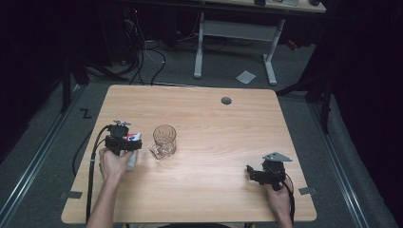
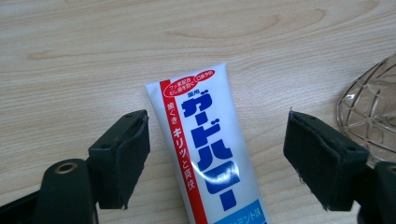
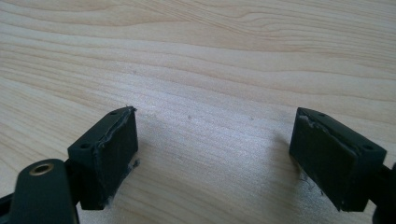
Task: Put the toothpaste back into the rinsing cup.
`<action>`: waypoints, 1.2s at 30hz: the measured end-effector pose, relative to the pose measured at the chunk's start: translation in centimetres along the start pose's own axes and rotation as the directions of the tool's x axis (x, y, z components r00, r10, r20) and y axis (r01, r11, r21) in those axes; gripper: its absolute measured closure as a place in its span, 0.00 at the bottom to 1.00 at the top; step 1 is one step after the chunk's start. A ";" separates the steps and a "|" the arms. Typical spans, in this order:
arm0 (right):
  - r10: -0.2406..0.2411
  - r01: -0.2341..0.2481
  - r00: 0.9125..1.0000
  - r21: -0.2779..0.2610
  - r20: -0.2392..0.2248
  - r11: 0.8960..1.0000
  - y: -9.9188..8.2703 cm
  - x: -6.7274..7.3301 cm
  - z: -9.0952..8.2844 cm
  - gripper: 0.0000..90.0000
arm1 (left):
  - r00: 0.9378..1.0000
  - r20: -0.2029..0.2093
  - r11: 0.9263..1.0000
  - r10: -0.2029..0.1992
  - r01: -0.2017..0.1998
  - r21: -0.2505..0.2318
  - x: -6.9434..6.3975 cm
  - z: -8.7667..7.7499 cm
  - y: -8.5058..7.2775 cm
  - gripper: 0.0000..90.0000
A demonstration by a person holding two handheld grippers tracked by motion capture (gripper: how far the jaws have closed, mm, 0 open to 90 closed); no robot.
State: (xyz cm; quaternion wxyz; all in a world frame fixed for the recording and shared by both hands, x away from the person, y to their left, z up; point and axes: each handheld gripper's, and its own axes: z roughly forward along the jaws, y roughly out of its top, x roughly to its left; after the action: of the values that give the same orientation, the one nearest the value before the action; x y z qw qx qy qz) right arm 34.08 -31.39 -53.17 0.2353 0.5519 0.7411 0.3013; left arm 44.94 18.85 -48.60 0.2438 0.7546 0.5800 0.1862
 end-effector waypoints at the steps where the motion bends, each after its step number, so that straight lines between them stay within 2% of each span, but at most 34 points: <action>1: 0.000 0.000 1.000 0.000 -0.001 1.000 0.0 0.0 0.0 0.17 | 1.000 -0.001 1.000 0.001 -0.001 0.005 0.0 0.2 0.0 0.26; 6: 0.000 0.000 1.000 0.000 -0.001 1.000 0.0 0.0 0.0 0.17 | 1.000 -0.012 0.999 0.002 -0.002 0.036 -0.1 1.0 0.0 0.26; 15: 0.000 0.000 1.000 0.000 0.000 1.000 0.0 0.0 0.0 0.17 | 1.000 -0.018 0.999 -0.023 0.024 0.044 0.0 1.9 0.0 0.31; 21: 0.000 0.000 1.000 0.000 0.000 1.000 0.0 0.0 0.0 0.17 | 0.999 -0.036 0.998 -0.021 0.023 0.064 -0.1 2.4 0.0 0.36; 32: -0.001 0.001 1.000 0.000 0.000 1.000 0.0 0.0 0.0 0.17 | 0.997 -0.062 0.996 -0.042 0.046 0.080 0.1 2.8 0.1 0.40; 36: 0.000 0.000 1.000 0.000 0.000 1.000 0.0 0.0 0.0 0.17 | 0.997 -0.044 0.994 -0.064 0.068 0.087 0.1 3.1 0.1 0.41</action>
State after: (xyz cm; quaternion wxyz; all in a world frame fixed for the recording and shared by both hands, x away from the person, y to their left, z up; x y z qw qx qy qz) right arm 34.06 -31.39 -53.17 0.2351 0.5517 0.7413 0.3013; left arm 46.77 18.43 -51.11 0.2042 0.7411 0.6171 0.1678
